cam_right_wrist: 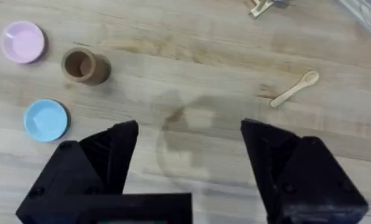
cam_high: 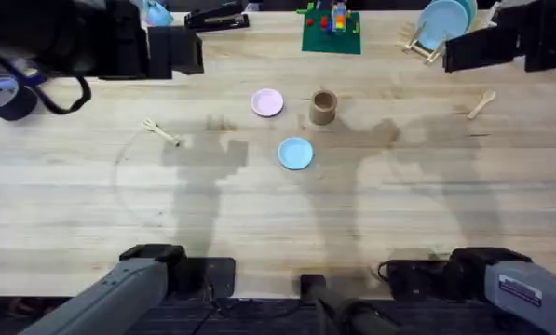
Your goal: Pick up a utensil and set it on the pink plate, then put the other utensil in the container.
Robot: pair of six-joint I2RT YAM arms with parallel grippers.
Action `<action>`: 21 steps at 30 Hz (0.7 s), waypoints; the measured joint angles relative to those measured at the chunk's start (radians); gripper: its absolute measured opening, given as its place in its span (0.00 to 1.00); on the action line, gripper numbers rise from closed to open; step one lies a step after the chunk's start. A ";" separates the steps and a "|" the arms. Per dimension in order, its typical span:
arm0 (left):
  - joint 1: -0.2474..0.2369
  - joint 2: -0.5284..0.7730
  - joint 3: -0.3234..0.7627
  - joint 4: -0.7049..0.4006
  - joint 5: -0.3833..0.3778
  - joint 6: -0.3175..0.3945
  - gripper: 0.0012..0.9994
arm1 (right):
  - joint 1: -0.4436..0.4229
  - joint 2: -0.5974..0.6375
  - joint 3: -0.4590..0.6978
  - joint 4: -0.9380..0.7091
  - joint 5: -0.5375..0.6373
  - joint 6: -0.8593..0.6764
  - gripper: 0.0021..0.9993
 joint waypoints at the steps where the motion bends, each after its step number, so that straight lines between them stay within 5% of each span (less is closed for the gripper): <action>1: 0.000 0.013 0.000 -0.004 0.000 0.000 1.00 | 0.000 0.000 0.000 0.000 0.000 0.000 1.00; 14: 0.000 0.107 0.000 -0.011 -0.014 -0.015 1.00 | 0.000 -0.001 0.002 -0.002 0.000 0.000 0.99; 21: -0.002 0.136 0.000 -0.076 -0.109 -0.232 1.00 | 0.000 -0.001 0.002 -0.002 0.000 0.000 1.00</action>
